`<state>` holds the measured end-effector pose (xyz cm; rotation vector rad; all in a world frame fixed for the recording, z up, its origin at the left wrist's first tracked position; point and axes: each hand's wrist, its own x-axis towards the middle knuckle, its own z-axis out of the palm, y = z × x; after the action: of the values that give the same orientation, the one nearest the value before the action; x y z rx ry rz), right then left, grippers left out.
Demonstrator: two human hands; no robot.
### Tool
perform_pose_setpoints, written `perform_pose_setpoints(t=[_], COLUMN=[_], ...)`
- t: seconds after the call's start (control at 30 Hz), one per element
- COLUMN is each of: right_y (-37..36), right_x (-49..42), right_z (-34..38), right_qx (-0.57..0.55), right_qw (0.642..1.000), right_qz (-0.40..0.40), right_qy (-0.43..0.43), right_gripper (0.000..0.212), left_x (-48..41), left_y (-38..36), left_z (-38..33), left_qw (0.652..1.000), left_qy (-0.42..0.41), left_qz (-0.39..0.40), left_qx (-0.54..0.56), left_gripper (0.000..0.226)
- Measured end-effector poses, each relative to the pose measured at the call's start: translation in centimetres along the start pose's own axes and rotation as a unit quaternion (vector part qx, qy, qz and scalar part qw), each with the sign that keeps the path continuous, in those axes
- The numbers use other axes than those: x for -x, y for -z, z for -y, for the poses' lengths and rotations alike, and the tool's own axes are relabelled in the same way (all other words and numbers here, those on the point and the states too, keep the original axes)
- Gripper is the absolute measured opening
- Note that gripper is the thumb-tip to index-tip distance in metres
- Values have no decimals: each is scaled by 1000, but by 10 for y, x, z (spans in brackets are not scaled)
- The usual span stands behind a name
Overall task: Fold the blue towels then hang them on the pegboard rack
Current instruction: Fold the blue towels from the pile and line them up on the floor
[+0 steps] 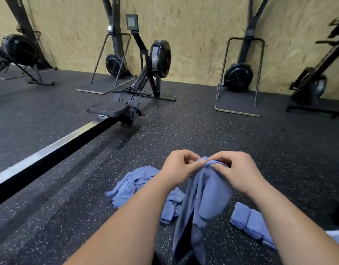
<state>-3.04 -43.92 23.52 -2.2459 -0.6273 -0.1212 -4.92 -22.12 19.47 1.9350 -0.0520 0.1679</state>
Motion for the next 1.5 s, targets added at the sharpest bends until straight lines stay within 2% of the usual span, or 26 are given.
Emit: perform_pose_setpoints(t=[0.13,0.2,0.37,0.47,0.77,1.03,1.23,1.4,1.5], right_y=[19,26,41,51,77,84,88,92,86], right_x=[1,0,-4,-9,-17,-24,-29,-30,-33], right_z=[-20,-28,-50,-64,-110,-131,-148,-158,-149], right_qx=[21,26,53,93,142,119,159,200,164], right_qw=[996,994,994,992,983,981,955,930,949], right_qz=[-80,-95,-68,-19,2,-72,-170,-211,-171], right_qy=[-32,-40,-73,-84,-116,-138,-182,-224,-205], right_gripper=[17,15,12,12,15,15,18,22,12], left_x=[-12,-21,-41,-50,-81,-95,-104,-111,-110], left_y=[-23,-37,-74,-90,-112,-111,-92,-73,-74], left_z=[-8,-9,-7,-10,-1,2,12,23,23], left_qw=[996,994,989,982,963,951,939,950,965], left_qy=[-27,-41,-71,-90,-98,-52,-14,3,-20], left_qz=[78,98,101,107,81,54,36,27,25], left_qx=[30,16,-80,-124,-236,-300,-341,-310,-259], left_gripper=[29,25,18,19,7,12,18,12,9])
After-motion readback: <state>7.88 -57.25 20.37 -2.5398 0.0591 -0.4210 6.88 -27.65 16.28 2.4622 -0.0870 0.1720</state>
